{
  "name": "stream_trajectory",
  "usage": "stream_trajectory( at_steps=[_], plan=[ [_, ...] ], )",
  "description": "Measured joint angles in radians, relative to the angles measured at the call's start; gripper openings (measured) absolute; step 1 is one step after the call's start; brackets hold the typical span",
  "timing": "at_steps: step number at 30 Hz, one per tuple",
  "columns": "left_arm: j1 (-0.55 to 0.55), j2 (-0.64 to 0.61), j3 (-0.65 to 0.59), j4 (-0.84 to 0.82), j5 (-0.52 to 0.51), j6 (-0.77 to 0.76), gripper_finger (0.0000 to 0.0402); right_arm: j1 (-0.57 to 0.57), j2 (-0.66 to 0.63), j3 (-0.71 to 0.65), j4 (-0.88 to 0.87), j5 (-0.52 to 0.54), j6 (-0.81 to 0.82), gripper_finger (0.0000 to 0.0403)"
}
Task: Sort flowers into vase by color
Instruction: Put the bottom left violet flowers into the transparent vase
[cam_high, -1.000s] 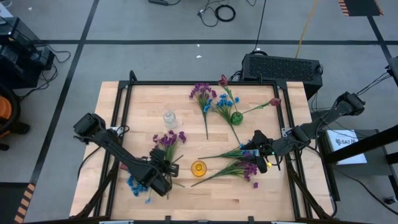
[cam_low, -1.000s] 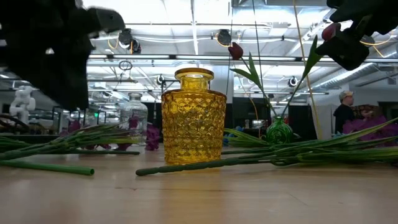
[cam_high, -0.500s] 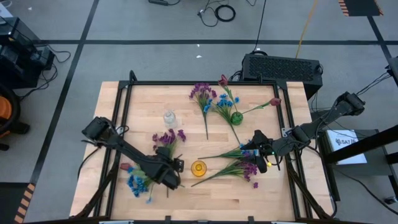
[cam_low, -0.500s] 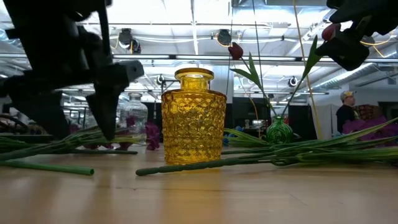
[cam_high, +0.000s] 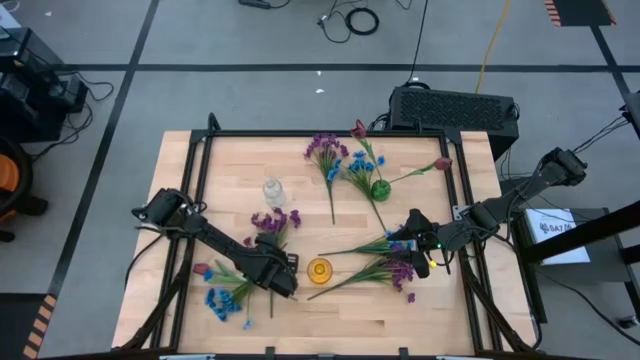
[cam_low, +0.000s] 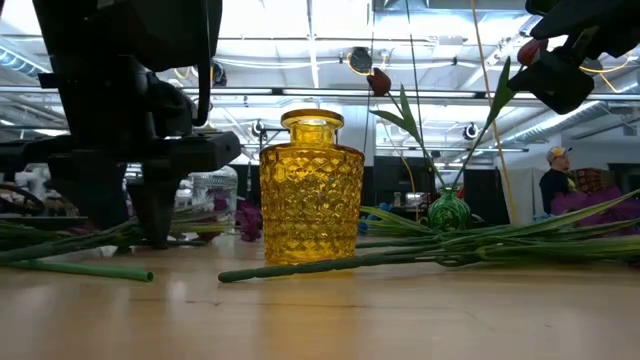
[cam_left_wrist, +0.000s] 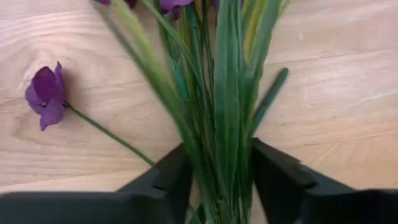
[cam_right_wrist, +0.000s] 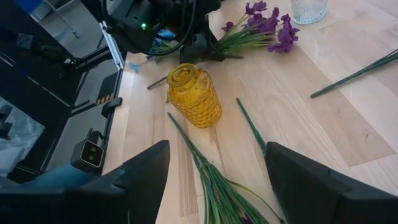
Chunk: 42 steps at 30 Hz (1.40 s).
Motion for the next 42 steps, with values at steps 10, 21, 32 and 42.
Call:
stream_trajectory(
  at_steps=[10, 21, 32, 42],
  plan=[
    [-0.008, -0.032, -0.003, -0.059, -0.012, 0.004, 0.0022, 0.000, 0.000, 0.000, 0.000, 0.000, 0.000, 0.0258],
    [-0.043, -0.162, 0.007, -0.086, -0.112, 0.084, 0.0036, 0.000, 0.001, 0.000, -0.018, 0.000, 0.017, 0.0258],
    [-0.093, -0.277, 0.008, -0.051, -0.257, 0.222, 0.0037, -0.002, 0.091, 0.000, 0.093, 0.001, -0.009, 0.0258],
    [-0.121, -0.449, 0.043, 0.257, -0.530, 0.694, 0.0037, -0.002, 0.126, 0.000, 0.521, 0.000, -0.223, 0.0258]
  ],
)
